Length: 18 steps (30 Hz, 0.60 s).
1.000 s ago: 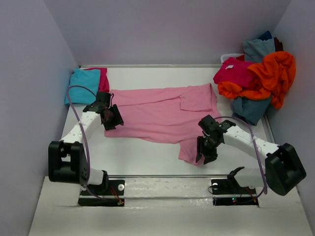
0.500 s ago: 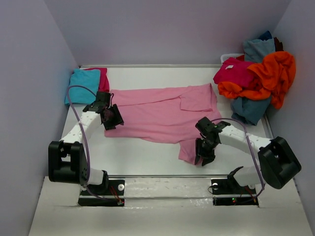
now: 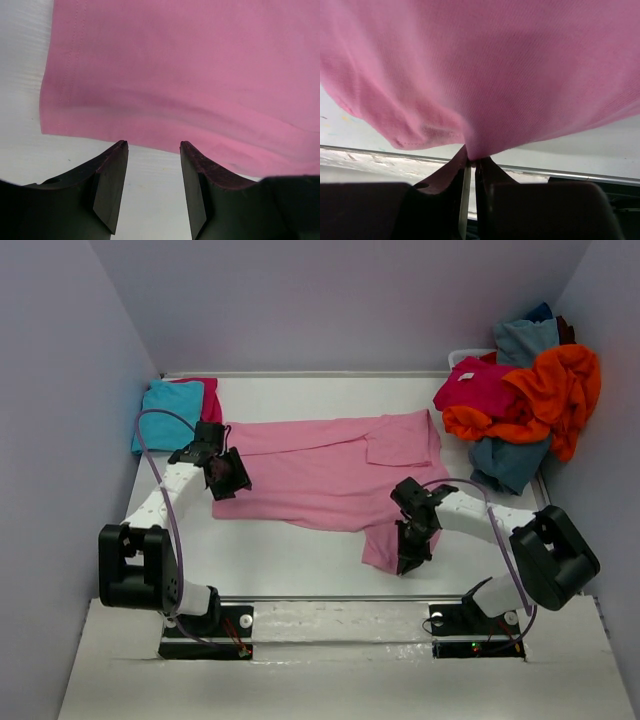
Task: Fold and stack the t-shirts
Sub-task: Smooth out the 1/3-folded T-shirt at the center of the board.
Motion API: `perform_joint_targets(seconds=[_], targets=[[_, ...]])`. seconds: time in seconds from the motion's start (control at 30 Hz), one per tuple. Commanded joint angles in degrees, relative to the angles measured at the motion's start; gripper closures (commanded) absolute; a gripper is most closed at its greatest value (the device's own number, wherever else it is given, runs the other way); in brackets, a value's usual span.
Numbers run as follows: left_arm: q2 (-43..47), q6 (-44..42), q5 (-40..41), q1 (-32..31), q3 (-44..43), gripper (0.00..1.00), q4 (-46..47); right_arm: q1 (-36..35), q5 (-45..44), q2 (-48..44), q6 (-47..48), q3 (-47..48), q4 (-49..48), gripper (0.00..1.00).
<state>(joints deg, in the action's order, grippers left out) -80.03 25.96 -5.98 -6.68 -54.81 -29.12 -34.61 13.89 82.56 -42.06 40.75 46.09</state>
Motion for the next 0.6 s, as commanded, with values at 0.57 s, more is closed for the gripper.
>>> perform_joint_targets(seconds=[0.57], targets=[[-3.7, -1.2, -0.3, -0.1, -3.3, 0.43, 0.1, -0.6, -13.5, -6.2, -2.3, 19.8, 14.4, 0.91]])
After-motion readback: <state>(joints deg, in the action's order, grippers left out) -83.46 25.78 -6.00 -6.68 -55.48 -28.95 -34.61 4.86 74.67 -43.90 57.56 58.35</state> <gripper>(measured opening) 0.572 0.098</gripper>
